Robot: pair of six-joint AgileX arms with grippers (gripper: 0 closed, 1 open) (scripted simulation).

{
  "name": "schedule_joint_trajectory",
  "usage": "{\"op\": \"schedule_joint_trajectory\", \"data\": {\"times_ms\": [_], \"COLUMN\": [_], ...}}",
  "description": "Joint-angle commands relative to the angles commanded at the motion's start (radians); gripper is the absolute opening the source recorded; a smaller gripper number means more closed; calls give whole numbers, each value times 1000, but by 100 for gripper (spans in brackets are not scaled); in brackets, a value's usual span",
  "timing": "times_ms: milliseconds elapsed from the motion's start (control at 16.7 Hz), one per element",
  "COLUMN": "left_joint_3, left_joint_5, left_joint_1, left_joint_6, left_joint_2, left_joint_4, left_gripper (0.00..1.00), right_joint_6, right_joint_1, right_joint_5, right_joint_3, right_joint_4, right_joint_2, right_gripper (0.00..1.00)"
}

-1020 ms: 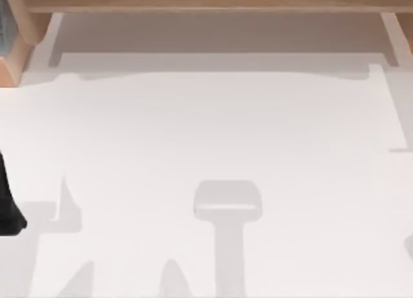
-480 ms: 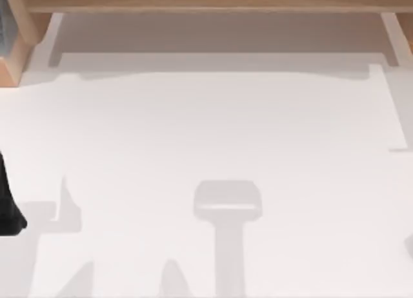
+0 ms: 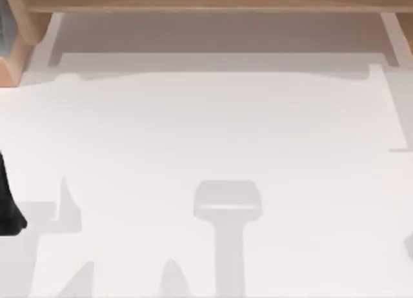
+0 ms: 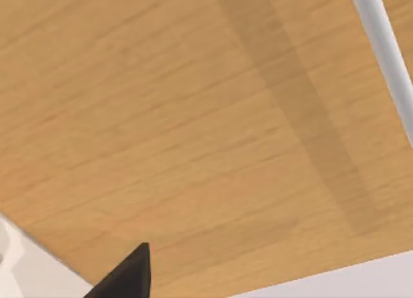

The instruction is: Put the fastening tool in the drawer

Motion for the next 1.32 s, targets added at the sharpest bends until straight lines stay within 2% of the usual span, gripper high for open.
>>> {"op": "schedule_joint_trajectory", "data": {"times_ms": [360,660,900,1080,1320], "left_joint_3": [0,0,0,0,0], "left_joint_5": [0,0,0,0,0], "left_joint_1": [0,0,0,0,0], "left_joint_6": [0,0,0,0,0], "left_joint_2": [0,0,0,0,0], "left_joint_4": [0,0,0,0,0], "left_gripper": [100,100,100,100,100], "right_joint_6": [434,776,986,1095,1172], "right_joint_1": [132,364,573,710,828], "right_joint_5": [206,339,415,453,479], "right_joint_3": [112,224,303,347,378], "right_joint_4": [-682,-1305,-1750,-1997,-2179], "right_joint_2": [-159,-296,-390,-439,-475], "right_gripper": [100,100,100,100,100]}}
